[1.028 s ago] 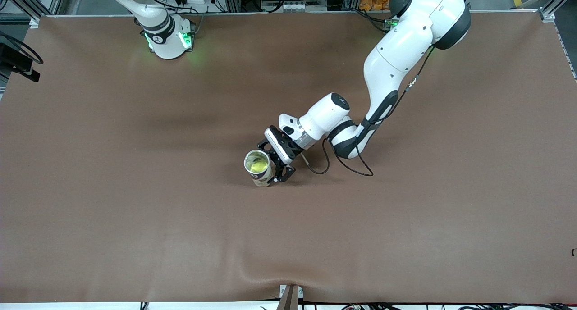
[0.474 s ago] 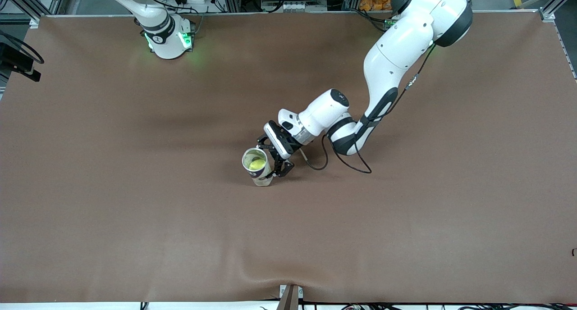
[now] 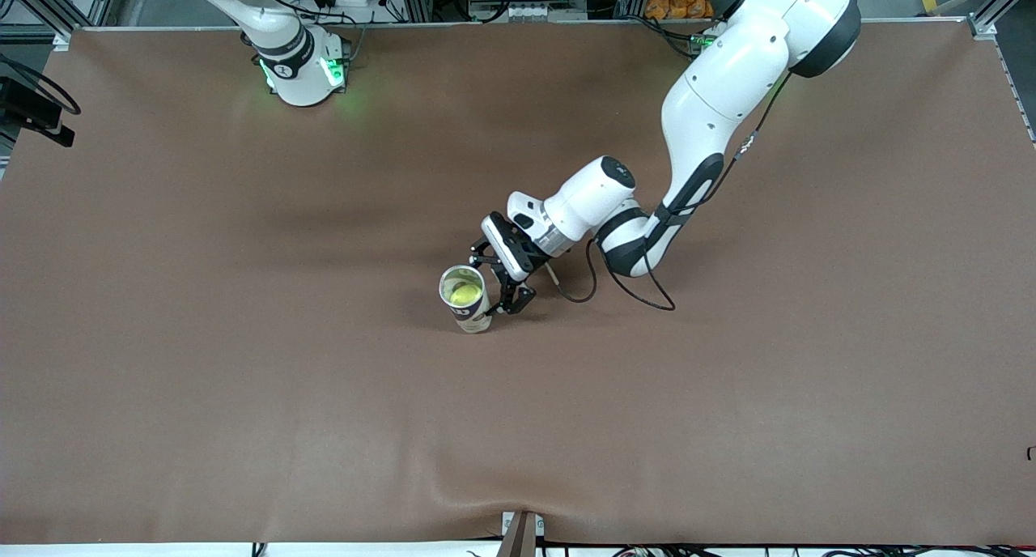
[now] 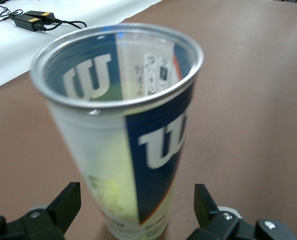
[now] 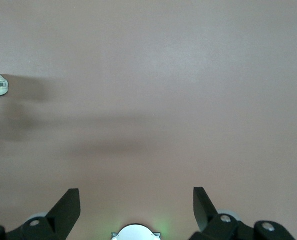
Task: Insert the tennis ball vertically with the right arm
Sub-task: 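Open the left gripper and release the standing can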
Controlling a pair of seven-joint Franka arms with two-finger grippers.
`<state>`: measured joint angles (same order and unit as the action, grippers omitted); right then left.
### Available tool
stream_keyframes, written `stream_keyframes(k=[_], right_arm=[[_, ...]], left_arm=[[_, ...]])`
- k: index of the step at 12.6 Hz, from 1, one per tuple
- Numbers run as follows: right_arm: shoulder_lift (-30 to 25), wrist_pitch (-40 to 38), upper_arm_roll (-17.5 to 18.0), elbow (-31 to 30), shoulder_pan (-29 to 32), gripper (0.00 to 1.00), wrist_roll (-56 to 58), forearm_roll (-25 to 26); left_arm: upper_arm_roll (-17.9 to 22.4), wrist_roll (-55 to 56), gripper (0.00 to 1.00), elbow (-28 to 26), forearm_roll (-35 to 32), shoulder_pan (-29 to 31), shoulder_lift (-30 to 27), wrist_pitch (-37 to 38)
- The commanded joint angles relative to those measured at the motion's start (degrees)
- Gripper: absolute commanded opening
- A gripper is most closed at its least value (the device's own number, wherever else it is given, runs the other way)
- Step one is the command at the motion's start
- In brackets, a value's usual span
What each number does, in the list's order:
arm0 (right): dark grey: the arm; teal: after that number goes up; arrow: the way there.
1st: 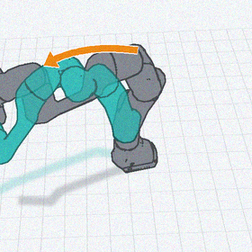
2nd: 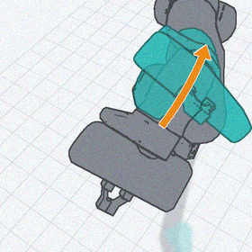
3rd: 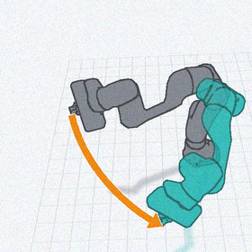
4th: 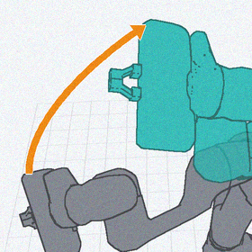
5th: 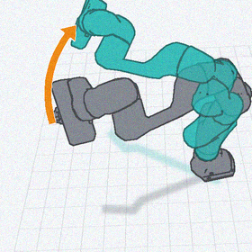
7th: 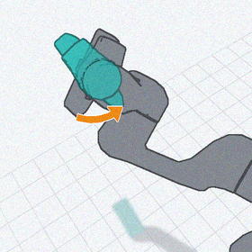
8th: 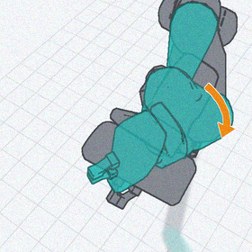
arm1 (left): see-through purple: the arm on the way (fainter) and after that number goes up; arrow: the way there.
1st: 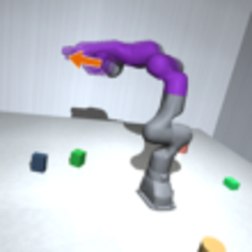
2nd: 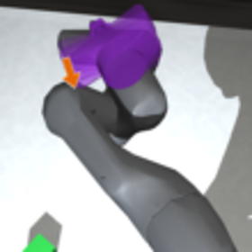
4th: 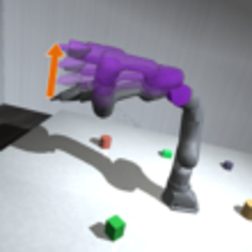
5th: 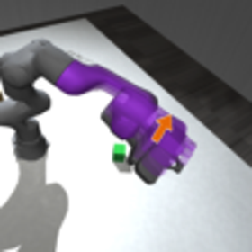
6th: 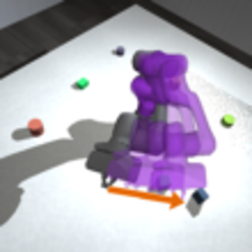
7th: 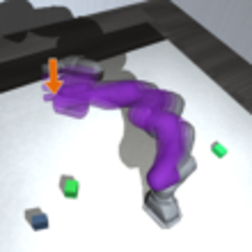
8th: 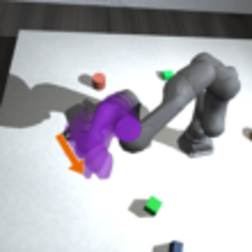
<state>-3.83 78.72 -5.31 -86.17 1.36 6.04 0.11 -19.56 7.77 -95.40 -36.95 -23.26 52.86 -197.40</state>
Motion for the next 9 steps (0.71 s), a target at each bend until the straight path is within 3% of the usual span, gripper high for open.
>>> stream_keyframes(k=[1,5,9], right_arm=[[0.1,-0.6,0.4,0.4,0.1,1.00,0.5,0.7],[0.1,-0.6,0.5,0.4,0.1,1.00,0.4,0.7],[0.1,-0.6,0.5,0.4,0.1,1.00,0.4,0.7]], left_arm=[[-0.1,0.1,1.00,-2.9,-3.8,2.3,-2.0,0.1],[-1.0,0.8,1.00,-5.7,-8.3,5.3,-2.8,0.0],[-2.9,0.8,1.00,-12.3,-17.6,13.7,-5.2,0.0]])
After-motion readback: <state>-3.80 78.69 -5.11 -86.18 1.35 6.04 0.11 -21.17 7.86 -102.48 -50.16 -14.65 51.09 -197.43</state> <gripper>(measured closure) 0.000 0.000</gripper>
